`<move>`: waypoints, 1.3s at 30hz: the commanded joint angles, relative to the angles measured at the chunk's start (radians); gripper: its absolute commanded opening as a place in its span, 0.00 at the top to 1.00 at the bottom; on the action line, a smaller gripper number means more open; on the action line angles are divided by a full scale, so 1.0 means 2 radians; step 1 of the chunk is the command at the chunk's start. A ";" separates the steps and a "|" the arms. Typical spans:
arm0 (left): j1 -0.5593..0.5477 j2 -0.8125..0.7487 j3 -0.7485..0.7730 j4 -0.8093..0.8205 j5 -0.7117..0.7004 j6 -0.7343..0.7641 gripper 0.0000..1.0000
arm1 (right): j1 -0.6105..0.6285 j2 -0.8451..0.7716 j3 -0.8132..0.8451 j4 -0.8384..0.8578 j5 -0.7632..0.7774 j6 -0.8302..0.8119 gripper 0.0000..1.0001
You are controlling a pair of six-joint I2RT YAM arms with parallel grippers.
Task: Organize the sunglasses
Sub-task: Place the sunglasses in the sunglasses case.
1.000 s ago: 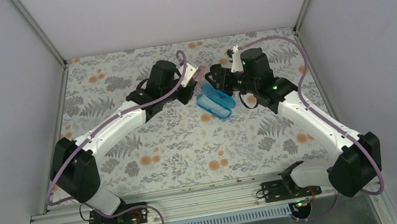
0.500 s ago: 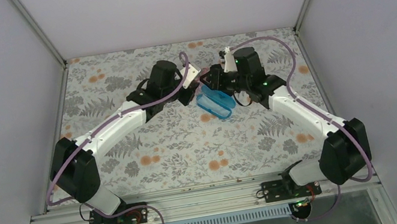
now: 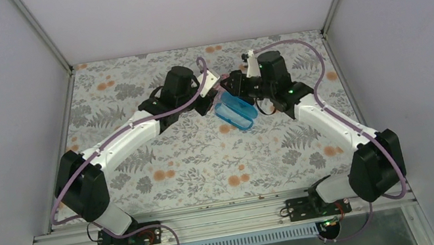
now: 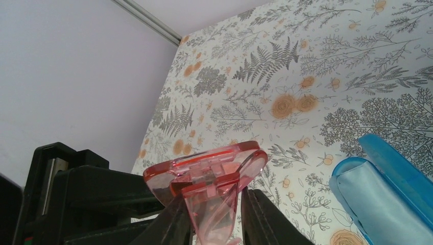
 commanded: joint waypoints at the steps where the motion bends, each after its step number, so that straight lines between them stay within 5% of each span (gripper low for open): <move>1: -0.003 -0.010 -0.003 -0.001 0.011 0.013 0.89 | -0.005 -0.010 -0.004 0.031 0.000 -0.001 0.77; 11: -0.003 -0.012 -0.001 -0.001 0.011 0.001 0.85 | -0.005 -0.019 -0.026 0.068 -0.013 -0.009 0.85; 19: -0.003 -0.013 0.013 -0.011 -0.064 -0.056 0.45 | -0.005 -0.038 -0.060 0.124 0.016 -0.026 0.87; 28: 0.000 -0.079 0.008 -0.017 -0.101 -0.176 0.28 | -0.005 -0.054 -0.078 0.243 0.096 -0.067 0.87; 33: 0.000 -0.114 0.005 0.007 -0.092 -0.317 0.27 | -0.005 -0.055 -0.084 0.318 0.119 -0.095 0.87; 39: 0.017 -0.116 -0.008 0.067 -0.012 -0.626 0.27 | 0.001 -0.053 -0.097 0.432 0.109 -0.122 0.87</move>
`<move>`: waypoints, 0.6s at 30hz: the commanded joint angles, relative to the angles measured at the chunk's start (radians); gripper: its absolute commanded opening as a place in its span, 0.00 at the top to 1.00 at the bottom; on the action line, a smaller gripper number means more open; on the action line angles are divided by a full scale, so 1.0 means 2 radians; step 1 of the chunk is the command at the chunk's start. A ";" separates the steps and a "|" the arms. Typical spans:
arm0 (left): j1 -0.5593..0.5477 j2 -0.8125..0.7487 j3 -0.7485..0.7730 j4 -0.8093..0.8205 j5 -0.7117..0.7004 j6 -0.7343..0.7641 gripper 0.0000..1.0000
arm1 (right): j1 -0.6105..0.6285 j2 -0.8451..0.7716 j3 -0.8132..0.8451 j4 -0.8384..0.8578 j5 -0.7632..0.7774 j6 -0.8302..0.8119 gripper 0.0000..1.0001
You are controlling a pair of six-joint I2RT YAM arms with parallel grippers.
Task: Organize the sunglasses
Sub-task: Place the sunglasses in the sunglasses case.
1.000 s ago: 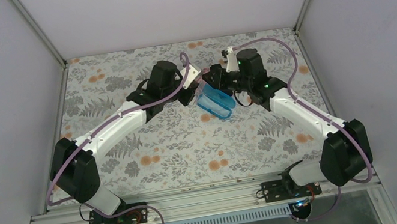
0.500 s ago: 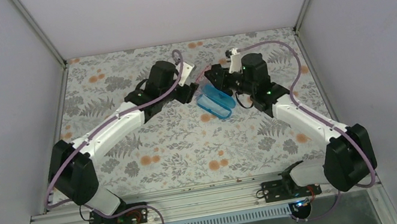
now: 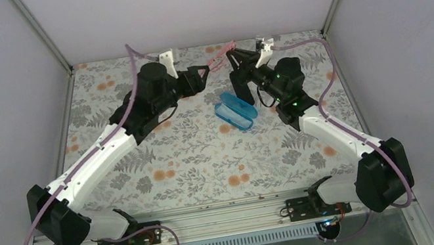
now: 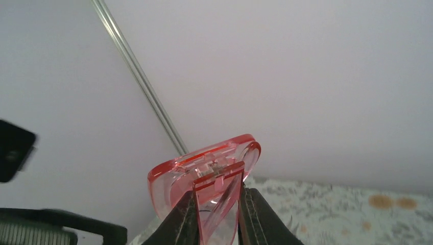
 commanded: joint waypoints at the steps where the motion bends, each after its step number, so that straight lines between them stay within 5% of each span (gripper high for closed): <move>1: 0.015 0.009 -0.016 0.097 0.100 -0.280 0.27 | 0.005 -0.009 -0.021 0.140 0.016 -0.039 0.87; 6: 0.026 0.043 -0.028 0.226 0.176 -0.418 0.29 | 0.025 0.005 -0.033 0.218 0.050 -0.077 0.87; 18: 0.030 0.058 -0.044 0.325 0.170 -0.526 0.50 | 0.042 0.053 -0.035 0.299 0.071 -0.129 0.89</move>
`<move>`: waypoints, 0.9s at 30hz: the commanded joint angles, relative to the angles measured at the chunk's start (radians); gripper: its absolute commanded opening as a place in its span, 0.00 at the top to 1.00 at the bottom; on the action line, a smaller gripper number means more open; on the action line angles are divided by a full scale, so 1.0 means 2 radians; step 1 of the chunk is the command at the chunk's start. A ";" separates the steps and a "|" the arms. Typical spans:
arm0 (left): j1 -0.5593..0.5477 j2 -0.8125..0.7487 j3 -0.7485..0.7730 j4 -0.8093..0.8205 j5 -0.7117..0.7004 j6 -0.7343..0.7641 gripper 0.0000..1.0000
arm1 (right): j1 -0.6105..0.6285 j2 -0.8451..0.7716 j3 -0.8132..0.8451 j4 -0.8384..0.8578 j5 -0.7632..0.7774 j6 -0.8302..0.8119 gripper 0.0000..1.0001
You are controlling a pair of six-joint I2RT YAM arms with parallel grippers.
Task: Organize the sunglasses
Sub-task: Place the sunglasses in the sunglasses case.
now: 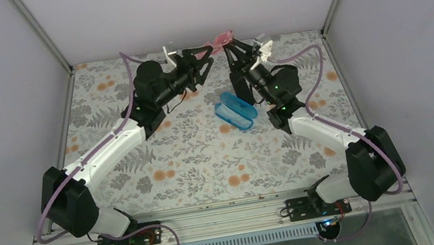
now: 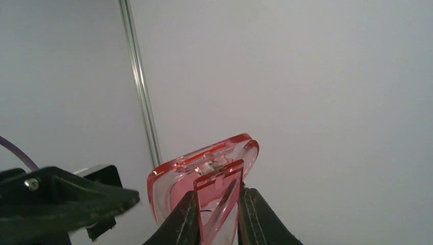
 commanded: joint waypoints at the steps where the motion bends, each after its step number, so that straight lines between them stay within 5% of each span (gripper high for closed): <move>1: 0.003 0.003 -0.011 0.054 0.010 -0.049 0.49 | 0.005 0.016 -0.006 0.060 0.023 -0.027 0.89; 19: 0.021 0.027 -0.016 0.074 -0.018 -0.097 0.51 | 0.021 0.010 -0.024 0.072 0.008 0.011 0.96; 23: 0.025 0.010 -0.027 0.040 -0.024 -0.051 0.51 | 0.021 -0.003 -0.037 0.042 0.024 0.020 0.96; 27: 0.036 -0.010 0.006 -0.073 -0.026 0.088 0.51 | 0.010 -0.019 -0.023 -0.057 0.009 0.023 0.96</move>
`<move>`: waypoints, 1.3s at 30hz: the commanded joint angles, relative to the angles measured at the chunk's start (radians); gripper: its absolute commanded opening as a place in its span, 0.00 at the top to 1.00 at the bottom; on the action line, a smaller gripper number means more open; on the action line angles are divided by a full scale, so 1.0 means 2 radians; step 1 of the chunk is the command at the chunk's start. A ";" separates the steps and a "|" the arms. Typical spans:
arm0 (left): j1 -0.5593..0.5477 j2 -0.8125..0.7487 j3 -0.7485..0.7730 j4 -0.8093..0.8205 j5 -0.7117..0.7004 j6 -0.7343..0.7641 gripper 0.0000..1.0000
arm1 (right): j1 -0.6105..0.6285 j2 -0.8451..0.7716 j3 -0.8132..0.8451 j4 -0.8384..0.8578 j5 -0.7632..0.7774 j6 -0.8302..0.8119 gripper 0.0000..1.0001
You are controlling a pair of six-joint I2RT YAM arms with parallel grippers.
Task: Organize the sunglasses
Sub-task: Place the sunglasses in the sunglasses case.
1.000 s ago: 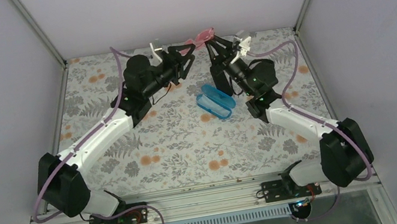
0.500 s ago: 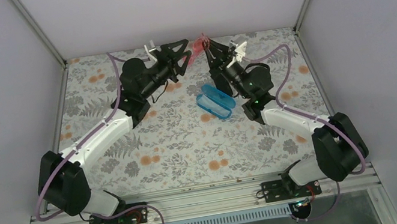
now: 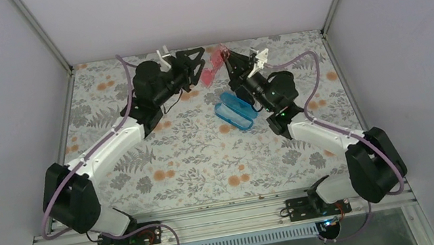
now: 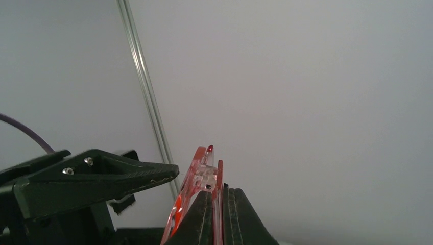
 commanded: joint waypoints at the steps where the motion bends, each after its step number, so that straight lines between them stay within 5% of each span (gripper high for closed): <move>1: 0.012 -0.031 0.034 -0.127 -0.011 0.170 0.51 | -0.012 -0.026 0.018 -0.095 -0.016 0.015 0.96; 7: 0.013 -0.043 0.055 -0.200 0.085 0.452 0.46 | -0.041 -0.056 0.038 -0.211 -0.124 0.046 0.96; 13: 0.010 -0.049 0.034 -0.264 0.176 0.577 0.49 | -0.058 -0.054 0.081 -0.306 -0.226 0.064 0.96; 18: 0.010 -0.062 -0.002 -0.213 0.260 0.582 0.49 | -0.070 -0.046 0.111 -0.360 -0.286 0.071 0.96; 26: 0.009 -0.066 -0.006 -0.204 0.284 0.575 0.61 | -0.077 -0.049 0.117 -0.355 -0.376 0.094 0.96; 39: 0.017 -0.106 -0.044 -0.114 0.327 0.472 0.62 | -0.099 -0.047 0.110 -0.295 -0.476 0.143 0.96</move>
